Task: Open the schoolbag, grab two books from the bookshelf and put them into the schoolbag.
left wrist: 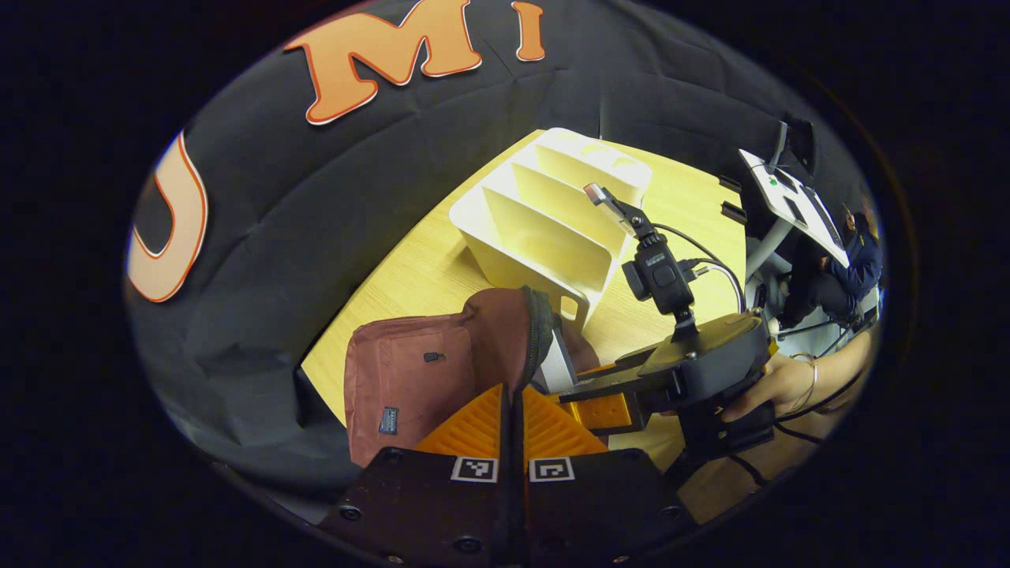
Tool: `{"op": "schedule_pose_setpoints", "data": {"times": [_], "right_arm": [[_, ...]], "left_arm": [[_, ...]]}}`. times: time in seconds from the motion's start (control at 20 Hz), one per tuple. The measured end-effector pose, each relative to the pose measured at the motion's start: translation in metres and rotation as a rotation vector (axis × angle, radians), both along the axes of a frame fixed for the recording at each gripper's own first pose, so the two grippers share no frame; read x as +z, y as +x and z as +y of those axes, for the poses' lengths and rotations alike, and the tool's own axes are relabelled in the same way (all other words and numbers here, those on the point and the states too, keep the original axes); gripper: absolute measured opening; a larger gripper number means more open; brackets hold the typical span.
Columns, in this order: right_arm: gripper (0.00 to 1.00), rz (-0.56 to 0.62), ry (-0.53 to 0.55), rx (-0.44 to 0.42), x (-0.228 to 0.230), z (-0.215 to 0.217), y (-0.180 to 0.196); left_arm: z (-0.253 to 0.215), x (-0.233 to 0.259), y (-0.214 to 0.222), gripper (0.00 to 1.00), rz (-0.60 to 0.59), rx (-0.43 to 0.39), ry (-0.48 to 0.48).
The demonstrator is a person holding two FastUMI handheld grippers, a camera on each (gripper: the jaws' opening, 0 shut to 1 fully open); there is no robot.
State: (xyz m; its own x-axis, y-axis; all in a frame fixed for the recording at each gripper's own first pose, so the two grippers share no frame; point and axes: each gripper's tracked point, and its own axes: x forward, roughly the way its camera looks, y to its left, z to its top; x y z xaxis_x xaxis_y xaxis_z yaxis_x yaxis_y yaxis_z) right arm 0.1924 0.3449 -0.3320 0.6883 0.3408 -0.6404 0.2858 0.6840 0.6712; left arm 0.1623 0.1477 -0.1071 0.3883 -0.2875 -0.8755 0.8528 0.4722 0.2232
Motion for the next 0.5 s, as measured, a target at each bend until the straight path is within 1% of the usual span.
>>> {"op": "schedule_pose_setpoints", "data": {"times": [0.05, 0.15, 0.2, 0.3, 0.4, 0.5], "right_arm": [[0.96, 0.016, -0.022, 0.001, -0.002, -0.006, -0.002], [0.97, 0.041, -0.076, 0.007, -0.005, -0.022, -0.003], [0.97, 0.041, -0.076, 0.014, -0.003, -0.027, -0.003], [0.97, 0.044, -0.067, 0.056, 0.006, -0.031, -0.006], [0.97, 0.051, -0.124, 0.095, 0.01, -0.044, -0.016], [0.97, 0.052, -0.151, 0.109, 0.015, -0.058, -0.025]], "left_arm": [[0.0, -0.001, 0.001, 0.01, 0.0, -0.001, -0.001], [0.001, -0.002, 0.001, 0.01, -0.001, -0.004, 0.0], [0.002, -0.002, 0.0, 0.01, -0.001, -0.005, 0.0], [0.003, -0.004, 0.003, 0.01, 0.0, 0.001, -0.001], [0.006, -0.007, 0.001, 0.01, 0.013, 0.015, 0.0], [0.008, -0.011, 0.001, 0.0, 0.026, 0.026, 0.001]]}}
